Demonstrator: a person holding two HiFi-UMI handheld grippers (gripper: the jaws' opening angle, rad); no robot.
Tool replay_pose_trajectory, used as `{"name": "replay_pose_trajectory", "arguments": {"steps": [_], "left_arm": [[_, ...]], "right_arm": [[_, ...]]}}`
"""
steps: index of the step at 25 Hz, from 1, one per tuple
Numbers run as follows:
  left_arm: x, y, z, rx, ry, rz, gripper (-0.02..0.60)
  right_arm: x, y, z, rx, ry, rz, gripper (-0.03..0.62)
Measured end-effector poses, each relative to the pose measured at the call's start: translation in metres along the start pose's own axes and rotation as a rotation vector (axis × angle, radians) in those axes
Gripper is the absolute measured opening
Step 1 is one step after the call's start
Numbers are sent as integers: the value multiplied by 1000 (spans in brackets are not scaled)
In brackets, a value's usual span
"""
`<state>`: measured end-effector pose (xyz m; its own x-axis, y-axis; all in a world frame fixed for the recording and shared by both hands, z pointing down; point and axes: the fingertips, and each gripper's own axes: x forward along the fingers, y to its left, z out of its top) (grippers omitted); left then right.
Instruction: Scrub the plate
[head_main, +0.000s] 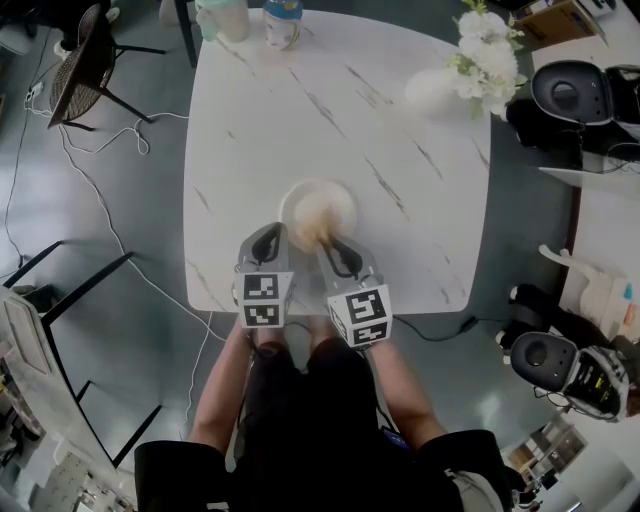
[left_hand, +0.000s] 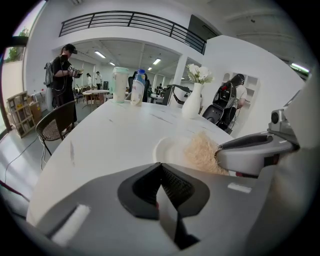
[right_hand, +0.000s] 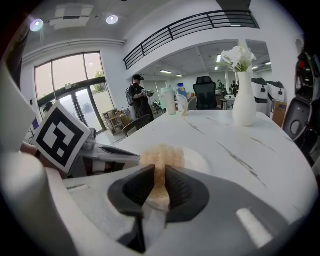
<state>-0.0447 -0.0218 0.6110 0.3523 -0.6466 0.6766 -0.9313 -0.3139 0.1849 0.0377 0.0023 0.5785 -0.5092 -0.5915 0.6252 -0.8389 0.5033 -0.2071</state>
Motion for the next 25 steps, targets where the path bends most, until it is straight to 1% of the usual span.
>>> {"name": "replay_pose_trajectory", "arguments": {"steps": [8,13,16,19,25], "left_arm": [[-1,-1,0,1,-8,3,8],[-1,0,0,2,-9,2,8],[-1,0,-1,3,-7,1,8],[-1,-1,-1,5,-3,-4,8],[0,-2,-2,19,12,-3,8]], "right_arm": [[4,23,-1,-16,6,54,69],[2,18,-3,-22,7,40,69],[-2,9,6,-19,-12,16,69],[-7,-12,10,-7,-23,-29,69],[-18,-57,3,24,-11,-131,69]]}}
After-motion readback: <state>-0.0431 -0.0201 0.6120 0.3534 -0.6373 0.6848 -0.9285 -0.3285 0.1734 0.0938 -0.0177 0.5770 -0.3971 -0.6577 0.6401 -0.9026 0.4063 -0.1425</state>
